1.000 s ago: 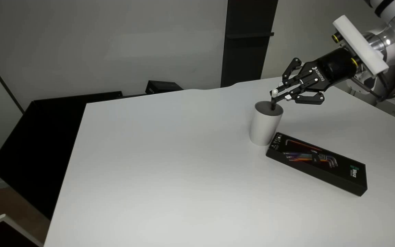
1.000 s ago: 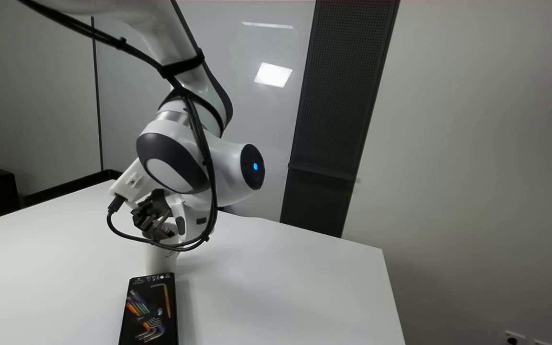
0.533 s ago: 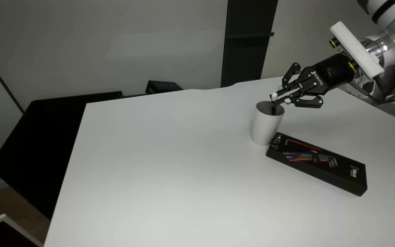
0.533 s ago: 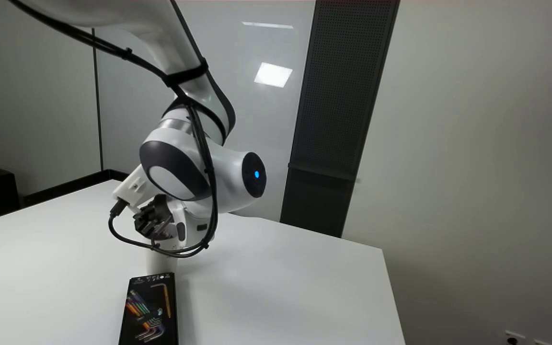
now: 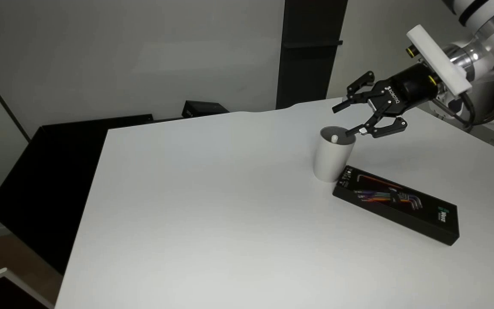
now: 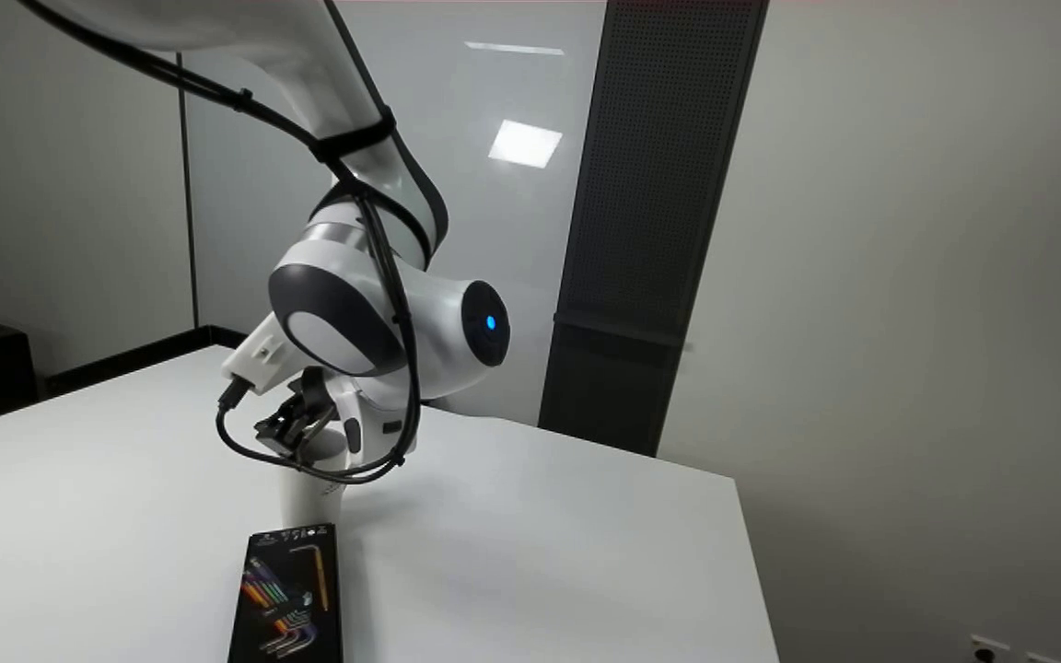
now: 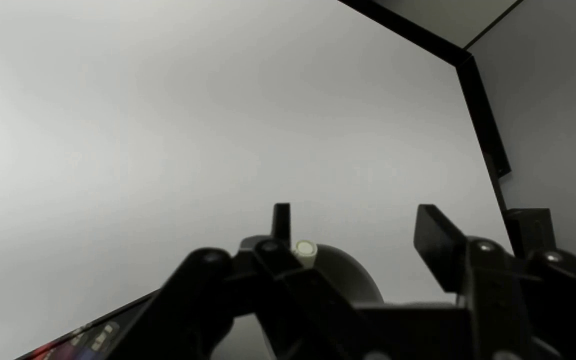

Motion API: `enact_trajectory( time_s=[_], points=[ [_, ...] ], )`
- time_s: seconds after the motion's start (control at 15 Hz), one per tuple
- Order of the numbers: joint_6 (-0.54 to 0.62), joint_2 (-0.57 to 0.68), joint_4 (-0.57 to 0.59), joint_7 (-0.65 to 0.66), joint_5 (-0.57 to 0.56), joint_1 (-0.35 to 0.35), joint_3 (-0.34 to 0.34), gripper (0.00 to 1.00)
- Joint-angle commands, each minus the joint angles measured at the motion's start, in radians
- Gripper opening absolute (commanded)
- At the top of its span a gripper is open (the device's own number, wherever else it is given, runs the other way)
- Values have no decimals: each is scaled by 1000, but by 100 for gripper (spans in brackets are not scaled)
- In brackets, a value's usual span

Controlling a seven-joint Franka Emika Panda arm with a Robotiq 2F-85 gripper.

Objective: Put the marker into the mug.

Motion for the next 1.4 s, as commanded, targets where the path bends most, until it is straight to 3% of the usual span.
enact_trajectory(
  time_s=[0.0,0.27,0.53,1.0,1.33],
  points=[
    [37,-25,15,19,-37,29,-1,99],
    [125,-87,-1,-37,-203,81,1,100],
    [116,-166,-3,-21,-446,112,9,100],
    [64,-272,14,-54,-872,110,46,100],
    [151,-323,-6,-131,-1082,114,78,100]
  ],
)
